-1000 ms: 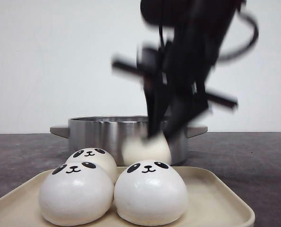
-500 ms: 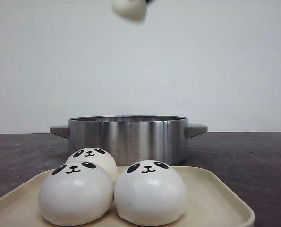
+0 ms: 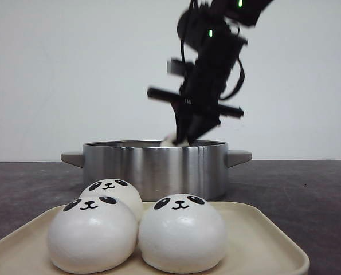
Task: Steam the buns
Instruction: 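Lower the held bun into the steamer pot and open the right gripper, then lower the left gripper onto the back panda bun on the tray and grasp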
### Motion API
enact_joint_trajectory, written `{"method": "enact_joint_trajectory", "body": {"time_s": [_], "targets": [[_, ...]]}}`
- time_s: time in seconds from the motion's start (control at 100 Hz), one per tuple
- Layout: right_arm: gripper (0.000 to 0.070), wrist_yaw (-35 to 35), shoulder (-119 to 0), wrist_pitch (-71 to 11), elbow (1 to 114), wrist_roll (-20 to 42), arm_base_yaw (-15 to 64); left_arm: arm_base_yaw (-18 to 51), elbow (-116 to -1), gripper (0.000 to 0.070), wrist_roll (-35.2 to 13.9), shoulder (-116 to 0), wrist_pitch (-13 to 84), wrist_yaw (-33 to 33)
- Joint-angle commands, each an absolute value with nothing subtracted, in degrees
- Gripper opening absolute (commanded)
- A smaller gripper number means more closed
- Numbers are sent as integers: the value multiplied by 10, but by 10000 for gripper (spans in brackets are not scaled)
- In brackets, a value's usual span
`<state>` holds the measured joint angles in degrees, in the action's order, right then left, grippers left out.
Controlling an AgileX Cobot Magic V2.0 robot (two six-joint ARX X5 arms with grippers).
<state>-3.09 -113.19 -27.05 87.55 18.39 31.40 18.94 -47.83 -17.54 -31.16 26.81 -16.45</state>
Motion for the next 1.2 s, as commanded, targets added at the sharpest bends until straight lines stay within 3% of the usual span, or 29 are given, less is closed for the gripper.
{"method": "enact_joint_trajectory", "body": {"time_s": [0.0, 0.04, 0.14, 0.18, 0.33, 0.49, 0.53, 0.61, 0.83, 1.19], "targets": [[14, -30, -1147, -258, 885, 180, 314, 192, -487, 626, -171, -314, 263, -163], [53, -30, -1150, -260, 885, 180, 310, 192, -487, 626, -171, -314, 264, -163], [289, -30, -1151, -258, 885, 180, 306, 192, -487, 626, -171, -314, 263, -163], [351, -30, -1151, -258, 885, 180, 306, 192, -487, 626, -171, -314, 264, -163], [369, -30, -1151, -267, 888, 180, 303, 192, -487, 626, -172, -314, 262, -163], [343, -45, -1138, -322, 930, 180, 302, 192, -487, 624, -170, -319, 276, -164], [256, -45, -1128, -349, 948, 180, 302, 192, -487, 624, -170, -322, 286, -164], [0, -44, -1091, -400, 983, 174, 307, 192, -487, 624, -170, -343, 322, -164], [3, -36, -922, -425, 1009, 171, 366, 245, -487, 588, -181, -470, 395, -167], [3, 83, -725, -436, 1009, 172, 480, 362, -488, 590, -190, -684, 327, -126]]}}
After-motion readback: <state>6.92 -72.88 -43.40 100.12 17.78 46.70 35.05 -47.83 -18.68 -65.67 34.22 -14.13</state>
